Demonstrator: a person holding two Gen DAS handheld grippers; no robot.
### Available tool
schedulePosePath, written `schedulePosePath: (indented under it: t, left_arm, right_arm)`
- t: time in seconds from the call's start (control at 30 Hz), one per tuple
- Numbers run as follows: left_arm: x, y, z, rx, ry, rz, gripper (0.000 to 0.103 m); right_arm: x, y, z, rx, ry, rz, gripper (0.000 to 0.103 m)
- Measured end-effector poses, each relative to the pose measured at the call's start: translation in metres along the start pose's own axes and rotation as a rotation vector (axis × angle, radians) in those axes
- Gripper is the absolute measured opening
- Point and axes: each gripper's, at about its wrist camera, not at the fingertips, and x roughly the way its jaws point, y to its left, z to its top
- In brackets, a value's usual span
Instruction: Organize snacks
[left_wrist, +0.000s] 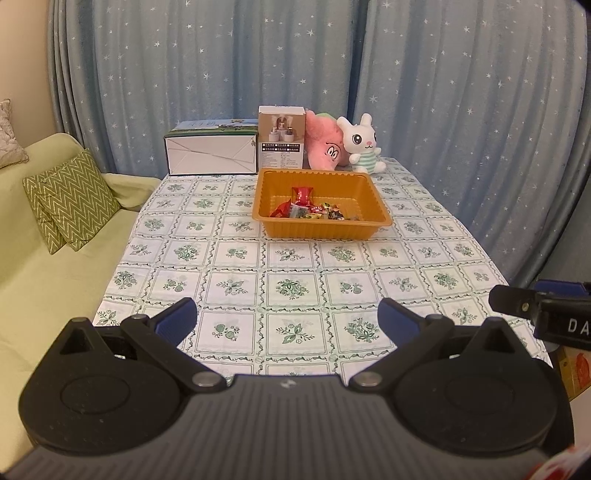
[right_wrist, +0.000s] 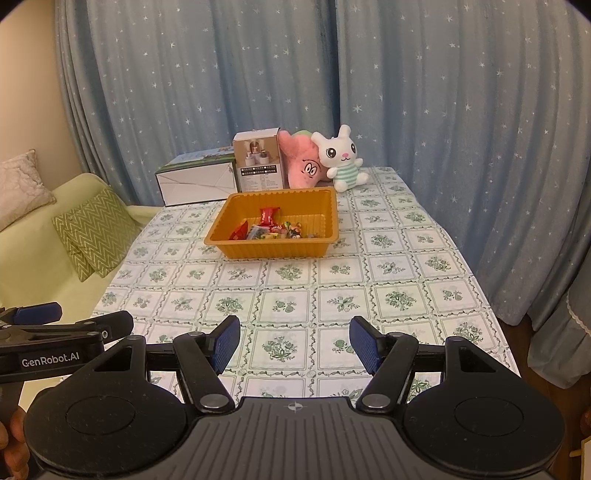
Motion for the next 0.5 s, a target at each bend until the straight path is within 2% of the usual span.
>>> schedulePosePath:
  t: [0.5]
  left_arm:
    - [-0.0001,0.0002,0.0002,0.001,0.0,0.0,0.103]
  right_arm:
    - [0.0007,0.0006,0.0016,0.0,0.001,0.002,0.066]
